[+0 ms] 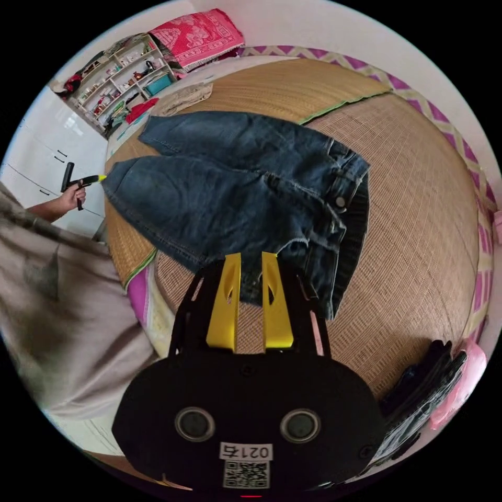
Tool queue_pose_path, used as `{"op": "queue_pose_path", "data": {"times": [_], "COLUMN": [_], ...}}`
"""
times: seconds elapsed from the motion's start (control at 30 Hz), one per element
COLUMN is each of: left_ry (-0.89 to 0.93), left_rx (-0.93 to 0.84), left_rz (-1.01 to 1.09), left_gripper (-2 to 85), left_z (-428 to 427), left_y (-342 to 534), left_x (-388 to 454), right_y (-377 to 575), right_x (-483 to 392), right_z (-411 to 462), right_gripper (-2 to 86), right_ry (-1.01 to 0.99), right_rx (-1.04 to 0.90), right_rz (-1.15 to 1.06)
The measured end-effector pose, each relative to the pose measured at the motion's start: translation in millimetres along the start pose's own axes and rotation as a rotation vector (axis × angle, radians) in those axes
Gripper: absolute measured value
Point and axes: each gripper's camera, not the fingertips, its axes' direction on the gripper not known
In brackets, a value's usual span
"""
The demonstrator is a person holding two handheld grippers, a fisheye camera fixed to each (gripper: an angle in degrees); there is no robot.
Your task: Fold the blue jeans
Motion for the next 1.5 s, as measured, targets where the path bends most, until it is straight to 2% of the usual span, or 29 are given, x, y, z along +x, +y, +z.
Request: {"op": "queue_pose_path", "data": {"times": [0.07, 0.17, 0.23, 0.33, 0.47, 0.57, 0.63, 0.7, 0.8, 0.87, 0.97, 1.27, 1.33, 1.4, 1.5], "left_ry": [-0.098, -0.213, -0.167, -0.089, -0.112, -0.133, -0.034, 0.042, 0.094, 0.108, 0.164, 0.232, 0.24, 0.255, 0.277], "left_rx": [-0.055, -0.178, -0.147, -0.14, -0.165, -0.122, -0.026, 0.045, 0.084, 0.126, 0.206, 0.279, 0.28, 0.283, 0.288], "left_rz": [0.037, 0.05, 0.045, -0.021, 0.017, 0.01, -0.033, -0.1, -0.236, -0.398, -0.592, -0.742, -0.742, -0.739, -0.738], "left_gripper": [5.6, 3.8, 1.1, -0.5, -0.9, -0.8, -0.6, -0.1, 5.1, 10.2, 12.2, 9.2, 9.7, 10.4, 10.8], "left_z": [17, 48, 48, 54, 63, 50, 29, 12, 6, 13, 35, 107, 114, 120, 134], "left_y": [-6, -1, 4, 3, 3, 30, 59, 97, 166, 220, 273, 302, 299, 296, 289], "left_x": [3, -6, -17, -38, -40, -40, -45, -46, -35, -28, -27, -33, -33, -34, -38], "right_y": [-1, 12, 31, 58, 89, 122, 153, 211, 299, 353, 427, 462, 474, 488, 495], "right_x": [-4, 5, 11, 10, -9, -13, -8, 6, 18, 21, 21, 29, 32, 35, 32], "right_z": [16, 55, 75, 78, 84, 71, 60, 54, 64, 78, 115, 204, 216, 234, 252], "right_gripper": [4.6, 1.6, 0.5, -0.2, -0.6, -0.2, 0.4, 2.7, 6.7, 8.0, 9.2, 10.5, 10.0, 9.3, 8.4], "right_ry": [0.053, 0.1, 0.072, 0.045, 0.069, 0.008, -0.037, -0.143, -0.294, -0.364, -0.503, -0.549, -0.585, -0.714, -0.754], "right_rx": [-0.028, -0.18, -0.24, -0.193, -0.222, -0.125, -0.033, 0.084, 0.227, 0.304, 0.421, 0.415, 0.44, 0.471, 0.418], "right_rz": [0.003, 0.107, 0.196, 0.277, 0.3, 0.375, 0.475, 0.686, 0.972, 1.14, 1.341, 1.296, 1.314, 1.299, 1.259]}}
